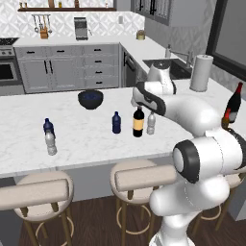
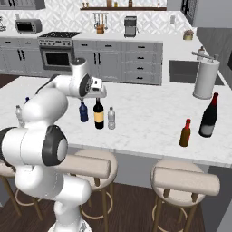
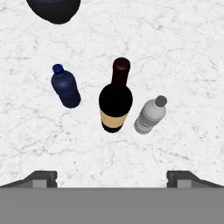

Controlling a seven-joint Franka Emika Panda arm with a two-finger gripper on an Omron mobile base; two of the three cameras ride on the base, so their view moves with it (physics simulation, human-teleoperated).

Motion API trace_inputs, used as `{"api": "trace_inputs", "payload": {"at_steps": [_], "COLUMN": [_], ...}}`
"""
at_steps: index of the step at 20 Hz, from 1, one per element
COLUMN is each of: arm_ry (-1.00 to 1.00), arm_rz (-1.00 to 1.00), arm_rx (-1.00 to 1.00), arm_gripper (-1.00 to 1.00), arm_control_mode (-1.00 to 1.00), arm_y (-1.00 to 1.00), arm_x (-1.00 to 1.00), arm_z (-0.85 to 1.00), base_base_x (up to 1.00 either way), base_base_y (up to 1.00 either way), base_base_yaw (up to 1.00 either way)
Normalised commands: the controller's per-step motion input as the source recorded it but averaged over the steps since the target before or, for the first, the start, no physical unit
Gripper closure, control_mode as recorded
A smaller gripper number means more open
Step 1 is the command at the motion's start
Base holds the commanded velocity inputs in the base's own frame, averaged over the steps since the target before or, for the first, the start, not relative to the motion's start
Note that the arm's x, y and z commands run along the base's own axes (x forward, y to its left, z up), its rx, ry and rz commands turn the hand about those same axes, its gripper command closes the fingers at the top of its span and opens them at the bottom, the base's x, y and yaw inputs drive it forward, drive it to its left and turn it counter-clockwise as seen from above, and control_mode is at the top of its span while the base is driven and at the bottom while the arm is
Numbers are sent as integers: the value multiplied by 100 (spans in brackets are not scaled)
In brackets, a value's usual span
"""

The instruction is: Move the plastic bottles in the middle to the plastics group, and the glass bottles in the middle to the glass group.

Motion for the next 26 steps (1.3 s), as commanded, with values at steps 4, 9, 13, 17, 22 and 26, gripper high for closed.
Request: {"api": "trace_inputs", "payload": {"at_steps": [4,9,13,17,22,26], "arm_ry": [0,0,0,0,0,0], "arm_rz": [0,0,0,0,0,0], "arm_rx": [0,0,0,0,0,0], "arm_gripper": [-100,-100,-100,-100,-100,-100], "arm_control_mode": [-100,-100,-100,-100,-100,-100], "arm_y": [3,6,7,2,0,-3], "arm_x": [33,33,32,33,23,2], "arm_z": [-17,-19,-26,-21,-15,-3], "base_base_x": [0,0,0,0,0,0], "base_base_y": [0,0,0,0,0,0], "base_base_yaw": [0,0,0,0,0,0]}}
